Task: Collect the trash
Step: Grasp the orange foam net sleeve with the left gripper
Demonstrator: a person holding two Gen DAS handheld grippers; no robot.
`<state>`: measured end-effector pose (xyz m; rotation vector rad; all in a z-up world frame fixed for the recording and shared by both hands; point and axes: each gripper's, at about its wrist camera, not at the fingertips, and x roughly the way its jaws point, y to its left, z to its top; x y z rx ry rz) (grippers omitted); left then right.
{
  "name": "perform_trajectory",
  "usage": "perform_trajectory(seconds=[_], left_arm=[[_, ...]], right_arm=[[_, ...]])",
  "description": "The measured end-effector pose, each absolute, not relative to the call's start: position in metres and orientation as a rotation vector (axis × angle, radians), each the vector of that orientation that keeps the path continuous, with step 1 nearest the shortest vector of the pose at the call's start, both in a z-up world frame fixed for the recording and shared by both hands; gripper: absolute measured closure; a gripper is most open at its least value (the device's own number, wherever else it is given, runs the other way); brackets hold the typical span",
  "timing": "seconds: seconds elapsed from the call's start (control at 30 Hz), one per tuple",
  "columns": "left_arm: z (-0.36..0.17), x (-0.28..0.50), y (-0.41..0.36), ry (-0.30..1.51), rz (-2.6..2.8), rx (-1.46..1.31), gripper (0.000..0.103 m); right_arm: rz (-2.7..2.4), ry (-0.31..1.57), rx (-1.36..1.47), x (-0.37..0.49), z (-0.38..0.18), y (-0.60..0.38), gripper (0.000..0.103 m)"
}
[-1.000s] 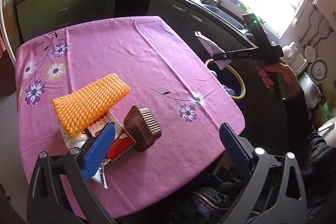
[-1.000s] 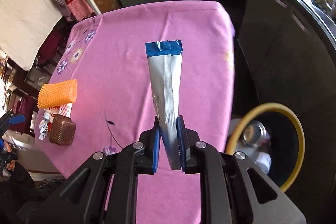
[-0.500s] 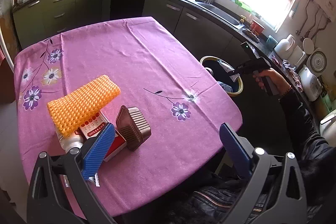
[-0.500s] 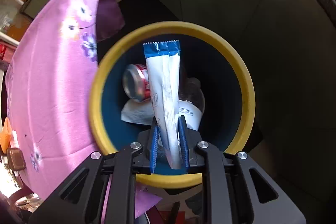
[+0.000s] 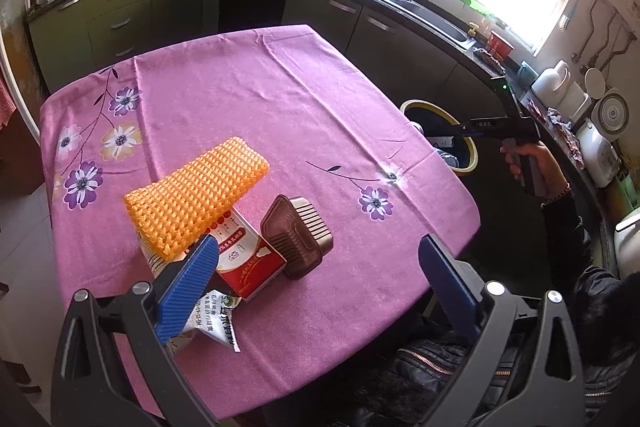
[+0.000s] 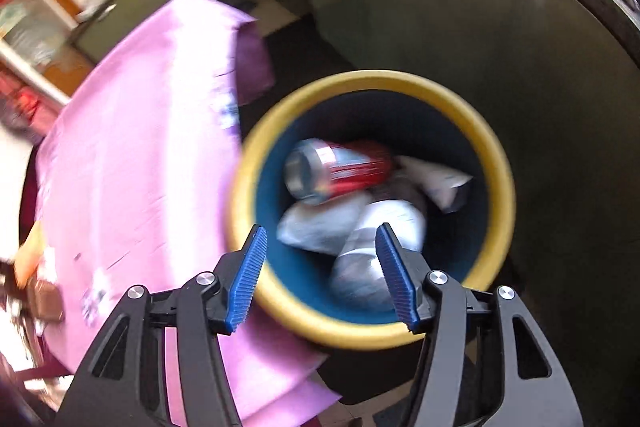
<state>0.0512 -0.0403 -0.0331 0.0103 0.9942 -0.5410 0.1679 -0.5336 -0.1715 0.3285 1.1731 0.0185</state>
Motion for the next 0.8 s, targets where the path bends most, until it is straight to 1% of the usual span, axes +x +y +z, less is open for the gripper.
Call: perform_trajectory(seconds=[0.2,0.37,0.53,0.8], left_arm=[[-0.039,0.092,-0.035,1.029,-0.583,0.116,0.008],[-0.057,0.129,-0.029,1.065,-0.644,0.232,0.008],[-0.08,0.14,-0.03,1.096,-0.76,0.384,0.008],[-0.095,0.159,-0.024,1.105,-0.829,0.405,0.008]], right_arm=[[0.124,1.143,0.25,0.171,-0.152,-0.476,0.043],[0.164,1.142,0.202,0.177,-0.144,-0.447,0.043],[0.19,1.169,0.18,0.18,-0.146,-0.429,0.043],[0.208,1.194,0.168,0.191,-0.153,-0.413,0.042]])
